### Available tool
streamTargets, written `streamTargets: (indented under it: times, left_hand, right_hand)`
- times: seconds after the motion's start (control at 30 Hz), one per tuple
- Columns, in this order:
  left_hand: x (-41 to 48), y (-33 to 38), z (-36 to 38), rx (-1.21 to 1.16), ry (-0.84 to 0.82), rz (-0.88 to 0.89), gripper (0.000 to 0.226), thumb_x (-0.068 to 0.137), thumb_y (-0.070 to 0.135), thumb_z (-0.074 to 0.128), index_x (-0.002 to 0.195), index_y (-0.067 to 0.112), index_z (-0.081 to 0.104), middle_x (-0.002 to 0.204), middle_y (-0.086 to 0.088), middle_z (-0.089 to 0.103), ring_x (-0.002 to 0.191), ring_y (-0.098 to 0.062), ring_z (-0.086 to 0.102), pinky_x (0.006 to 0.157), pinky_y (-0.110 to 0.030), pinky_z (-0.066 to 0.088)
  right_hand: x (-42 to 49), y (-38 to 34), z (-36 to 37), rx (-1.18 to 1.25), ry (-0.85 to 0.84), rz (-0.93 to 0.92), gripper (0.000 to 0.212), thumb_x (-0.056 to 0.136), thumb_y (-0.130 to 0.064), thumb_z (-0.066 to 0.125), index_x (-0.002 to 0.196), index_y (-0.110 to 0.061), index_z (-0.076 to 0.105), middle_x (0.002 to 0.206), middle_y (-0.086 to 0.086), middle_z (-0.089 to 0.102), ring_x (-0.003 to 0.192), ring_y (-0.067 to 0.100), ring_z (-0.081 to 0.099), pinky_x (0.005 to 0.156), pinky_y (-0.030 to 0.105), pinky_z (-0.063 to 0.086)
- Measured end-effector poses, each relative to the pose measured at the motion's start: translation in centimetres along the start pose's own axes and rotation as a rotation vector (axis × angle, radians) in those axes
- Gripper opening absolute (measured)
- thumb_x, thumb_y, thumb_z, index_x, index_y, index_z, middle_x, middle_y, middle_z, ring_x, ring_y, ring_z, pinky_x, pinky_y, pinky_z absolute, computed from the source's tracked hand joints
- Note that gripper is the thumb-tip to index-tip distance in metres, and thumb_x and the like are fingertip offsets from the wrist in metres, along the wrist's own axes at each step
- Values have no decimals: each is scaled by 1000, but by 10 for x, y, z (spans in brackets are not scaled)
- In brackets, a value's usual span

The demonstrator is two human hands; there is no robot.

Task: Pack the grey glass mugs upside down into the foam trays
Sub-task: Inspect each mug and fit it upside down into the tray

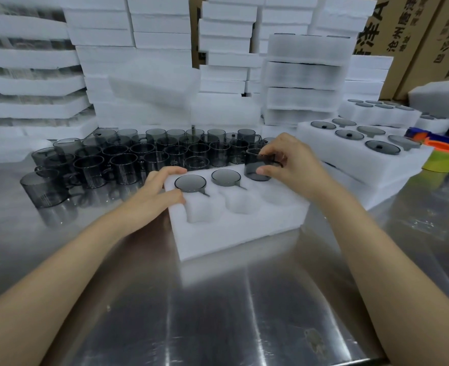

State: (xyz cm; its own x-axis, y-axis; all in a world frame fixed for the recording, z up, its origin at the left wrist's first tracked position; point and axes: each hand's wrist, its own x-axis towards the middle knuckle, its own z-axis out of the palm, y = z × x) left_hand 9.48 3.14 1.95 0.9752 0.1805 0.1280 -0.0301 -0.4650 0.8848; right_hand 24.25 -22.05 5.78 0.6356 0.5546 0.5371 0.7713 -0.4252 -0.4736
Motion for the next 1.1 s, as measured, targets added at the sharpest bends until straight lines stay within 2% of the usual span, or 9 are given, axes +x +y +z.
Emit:
streamTargets:
  times: [0.13, 0.27, 0.4, 0.47, 0.57, 0.73, 0.83, 0.97, 1.1]
  left_hand:
    - [2, -2, 0, 11, -1, 6, 55, 64, 36, 55, 117, 49, 47, 123, 10, 39, 107, 7, 43, 80, -14, 34]
    - [2, -3, -1, 14, -13, 10, 51, 65, 37, 55, 113, 52, 47, 120, 14, 39, 107, 9, 42, 80, -14, 33]
    - [2, -4, -1, 18, -16, 7, 53, 65, 38, 55, 115, 52, 47, 119, 16, 39, 105, 10, 43, 79, -14, 34]
    - [2, -5, -1, 22, -15, 6, 54, 66, 38, 55, 117, 51, 46, 119, 16, 39, 105, 10, 43, 79, -13, 33]
    - [3, -6, -2, 30, -20, 5, 53, 67, 38, 54, 117, 52, 46, 119, 15, 39, 105, 10, 43, 79, -14, 33]
    - [3, -7, -2, 33, -29, 3, 49, 67, 39, 54, 112, 56, 45, 118, 17, 38, 100, 15, 43, 78, -14, 33]
    - [4, -8, -2, 26, -25, -2, 49, 67, 38, 54, 111, 57, 46, 117, 17, 39, 98, 17, 43, 78, -14, 33]
    - [4, -8, -1, 30, -27, 12, 49, 67, 38, 54, 111, 57, 45, 118, 17, 39, 103, 14, 43, 79, -14, 33]
    - [0, -10, -2, 35, -49, 47, 51, 69, 41, 53, 117, 55, 44, 125, 14, 40, 109, 6, 45, 83, -15, 34]
  right_hand:
    - [-3, -1, 4, 53, 54, -76, 19, 75, -4, 79, 83, -15, 66, 106, -5, 47, 85, 11, 52, 77, 19, 40]
    - [-5, -4, 11, 26, 48, -137, 21, 75, -2, 79, 77, -17, 64, 142, -6, 37, 116, 8, 48, 89, 6, 38]
    - [-4, -3, 14, -20, 74, -257, 35, 73, 3, 76, 86, -22, 57, 125, -12, 56, 108, 0, 52, 86, 15, 45]
    - [-5, -3, 16, 9, 91, -267, 47, 74, -2, 78, 107, -26, 55, 119, -21, 52, 101, -9, 48, 84, 8, 39]
    - [-5, -2, 16, -16, 101, -289, 64, 76, -13, 79, 131, -27, 49, 116, -30, 45, 108, -3, 47, 93, 17, 41]
    - [-5, 4, 16, -41, -24, 38, 67, 76, -52, 60, 135, -25, 43, 121, -11, 49, 110, 4, 49, 92, 20, 40]
    - [-5, 8, 16, -25, -61, 138, 64, 82, -45, 61, 138, -20, 43, 132, -3, 50, 117, 13, 51, 98, 28, 40]
    - [-4, 4, 16, -80, -29, 96, 63, 77, -27, 72, 134, -19, 45, 124, -4, 46, 108, 14, 51, 92, 28, 43]
    - [-1, 3, 9, -16, -37, 140, 60, 75, -30, 77, 129, -21, 52, 113, -6, 53, 91, 4, 55, 83, 20, 43]
